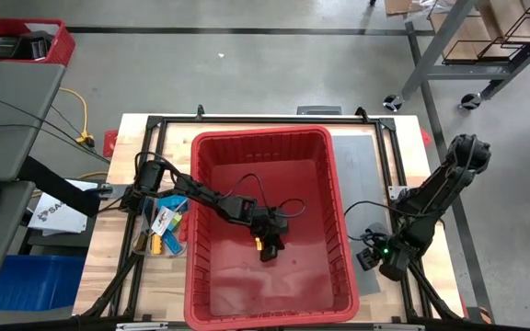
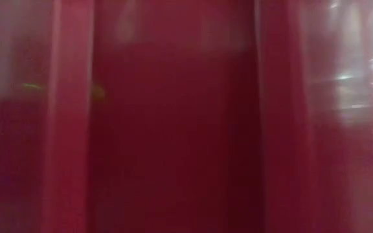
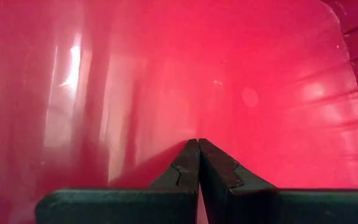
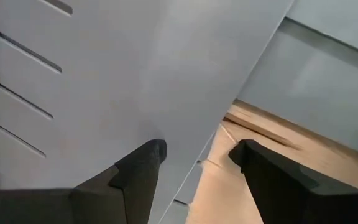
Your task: Sort Items/Unsort Items
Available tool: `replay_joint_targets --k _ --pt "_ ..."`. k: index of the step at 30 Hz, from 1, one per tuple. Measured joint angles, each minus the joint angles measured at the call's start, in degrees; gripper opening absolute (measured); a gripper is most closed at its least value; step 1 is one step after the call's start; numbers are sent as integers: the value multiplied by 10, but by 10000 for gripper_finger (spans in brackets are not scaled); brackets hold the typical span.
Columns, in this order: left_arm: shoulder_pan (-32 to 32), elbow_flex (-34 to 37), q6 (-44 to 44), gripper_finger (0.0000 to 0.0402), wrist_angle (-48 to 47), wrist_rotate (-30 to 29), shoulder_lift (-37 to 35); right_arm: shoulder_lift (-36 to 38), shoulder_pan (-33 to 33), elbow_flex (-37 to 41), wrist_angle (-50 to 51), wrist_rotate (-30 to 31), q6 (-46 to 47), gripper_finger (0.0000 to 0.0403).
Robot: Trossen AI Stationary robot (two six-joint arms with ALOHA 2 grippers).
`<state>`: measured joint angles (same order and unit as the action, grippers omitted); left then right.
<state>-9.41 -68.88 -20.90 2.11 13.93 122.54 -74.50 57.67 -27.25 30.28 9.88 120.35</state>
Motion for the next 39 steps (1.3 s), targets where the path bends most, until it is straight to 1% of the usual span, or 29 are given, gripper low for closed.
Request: replay_joint_targets --k 2,5,8,12,15,18,21,23,25,27,31,32,34,37,39 --pt "0 0 0 0 0 -11 0 2 -6 0 -4 2 -7 220" --pt "0 0 1 0 0 -17 0 0 -16 1 -47 32 -20 220" --pt "0 0 8 0 -2 -18 -1 -2 -20 3 -79 46 -20 220" --pt "0 0 11 0 -2 -20 -1 -2 -21 3 -89 58 -8 220" --pt "0 0 11 0 -2 -22 -1 -3 -21 3 -109 73 -17 220" --pt "-1 0 11 0 -2 -28 -1 -4 -21 3 -162 117 -19 220" --pt "-1 0 11 0 -2 -35 -2 -4 -21 3 -177 159 -22 216" --pt "-1 0 14 0 -2 -38 -2 -4 -22 3 -177 171 -22 201" --pt "-1 0 20 0 -2 -38 -2 -9 -22 3 -177 171 -33 173" --pt "-1 0 21 0 -1 -39 -2 -15 -22 3 -178 171 -39 132" --pt "-1 0 21 0 1 -39 -2 -36 -22 3 -203 174 -51 33" --pt "-1 0 21 0 1 -39 -2 -43 -22 2 -218 176 -55 19" --pt "-1 0 19 0 2 -39 -2 -55 -22 1 -236 177 -57 12" --pt "3 1 9 0 16 -36 -4 -56 -24 -5 -283 214 -59 1" --pt "8 2 -3 0 26 -23 -13 -49 -22 -1 -265 211 -58 0"
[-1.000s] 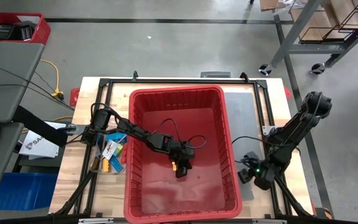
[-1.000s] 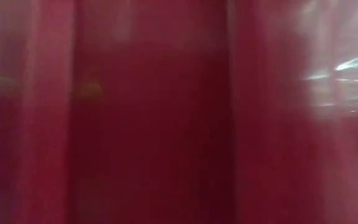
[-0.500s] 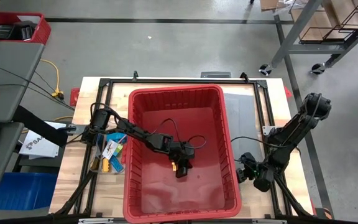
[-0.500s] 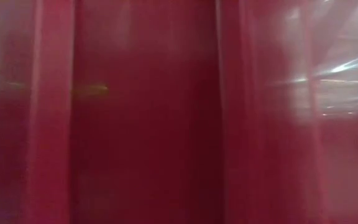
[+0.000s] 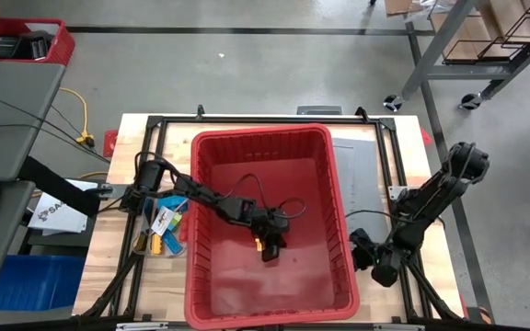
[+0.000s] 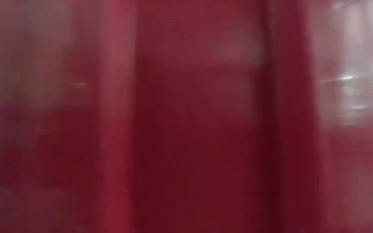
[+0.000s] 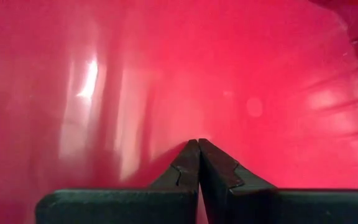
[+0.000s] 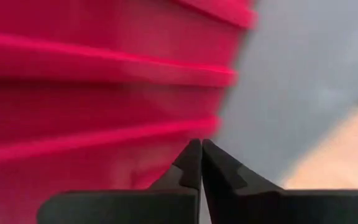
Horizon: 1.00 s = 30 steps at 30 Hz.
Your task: Sort Items/Unsort Items
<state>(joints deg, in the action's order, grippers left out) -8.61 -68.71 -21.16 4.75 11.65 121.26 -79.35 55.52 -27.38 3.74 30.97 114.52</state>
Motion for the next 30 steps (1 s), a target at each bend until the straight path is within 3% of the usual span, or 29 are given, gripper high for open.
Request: replay_joint_targets --k 4,7,11,21,27,30 --pt "11 3 14 0 -10 -8 -28 37 2 -2 35 -17 -8 1" --pt "20 2 32 0 -54 -28 -45 59 4 0 126 -75 12 0" --pt "26 -1 0 0 -121 -26 -48 92 7 1 197 -79 37 1" --pt "12 -3 -47 0 -252 2 -51 104 8 0 196 -114 29 1" --pt "11 -4 -57 0 -271 -4 -51 100 8 0 192 -196 39 2" --pt "13 -4 -76 0 -270 -23 -51 82 8 1 167 -186 39 2"
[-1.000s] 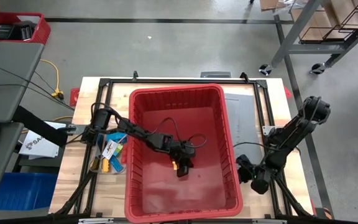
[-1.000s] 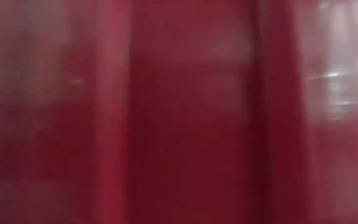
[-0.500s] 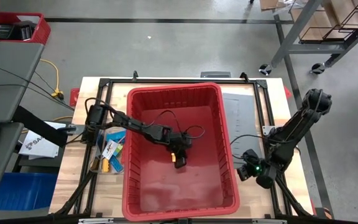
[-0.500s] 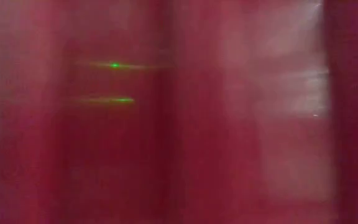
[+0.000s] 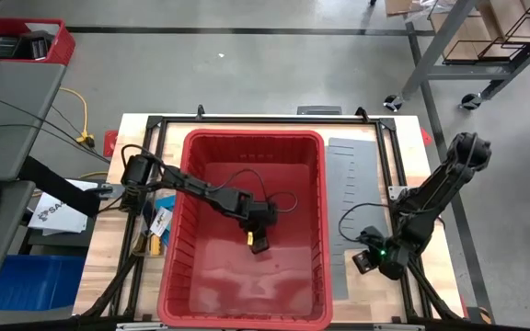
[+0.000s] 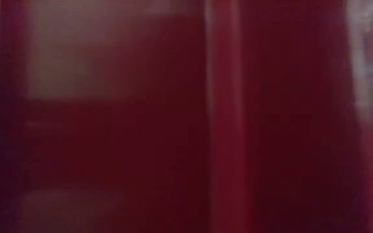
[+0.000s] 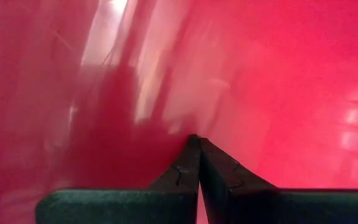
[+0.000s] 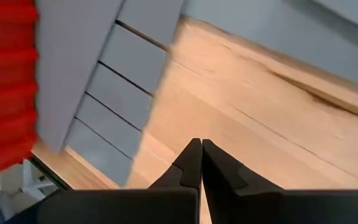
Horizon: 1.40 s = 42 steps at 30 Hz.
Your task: Sort Items/Unsort Items
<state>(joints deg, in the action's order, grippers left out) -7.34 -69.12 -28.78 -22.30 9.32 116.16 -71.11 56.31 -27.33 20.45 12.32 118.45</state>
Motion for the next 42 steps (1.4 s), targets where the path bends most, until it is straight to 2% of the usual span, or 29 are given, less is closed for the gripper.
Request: replay_joint_targets --k 5,10,14,18,25,29,34,38,42 --pt "5 0 -6 0 6 1 7 -56 -10 0 -75 61 -1 22" --pt "-1 -1 -2 0 9 -7 15 -111 -34 -2 -93 43 0 105" --pt "-10 -1 -13 0 11 -11 15 -123 -50 -5 -101 32 6 180" --pt "-20 1 -17 0 19 -27 15 -124 -62 0 -170 34 -64 217" --pt "-28 1 -27 0 24 -36 18 -127 -72 -2 -146 11 -72 220" --pt "-28 1 -38 0 28 -40 18 -128 -71 3 -203 29 -95 220" --pt "-28 1 -53 0 50 -39 24 -130 -74 3 -240 23 -108 218" --pt "-28 1 -52 0 57 -38 26 -132 -74 4 -266 19 -130 190" --pt "-29 1 -53 0 62 -40 27 -132 -74 3 -290 26 -138 133"
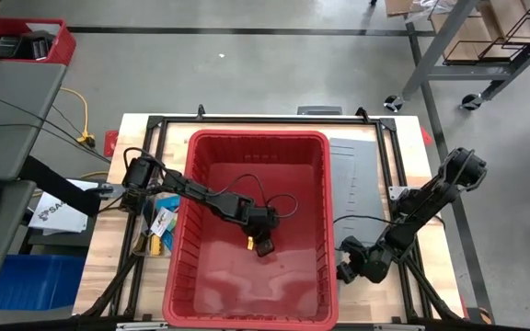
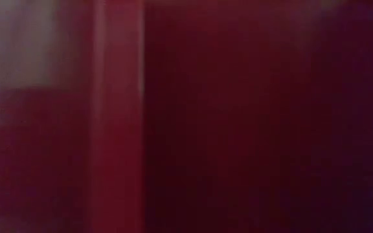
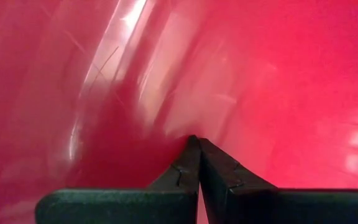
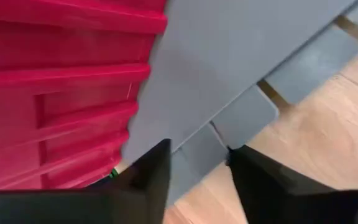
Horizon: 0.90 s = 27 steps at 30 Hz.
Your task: Sort Items/Unsort Items
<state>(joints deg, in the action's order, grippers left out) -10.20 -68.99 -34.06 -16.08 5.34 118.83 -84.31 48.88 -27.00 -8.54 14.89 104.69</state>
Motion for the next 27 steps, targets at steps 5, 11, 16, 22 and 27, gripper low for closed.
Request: replay_joint_targets --k 5,11,16,22,27 --pt "4 0 1 0 0 -3 0 0 0 0 -7 27 -6 68" --pt "6 0 1 0 22 -5 4 -3 -4 -5 -41 93 -4 53" --pt "7 0 1 0 31 -5 6 -28 -21 -3 -65 68 -4 64" --pt "12 0 2 0 32 15 6 -20 -6 -3 0 35 26 86" --pt "23 6 9 0 68 39 -2 22 21 -3 66 37 33 113"
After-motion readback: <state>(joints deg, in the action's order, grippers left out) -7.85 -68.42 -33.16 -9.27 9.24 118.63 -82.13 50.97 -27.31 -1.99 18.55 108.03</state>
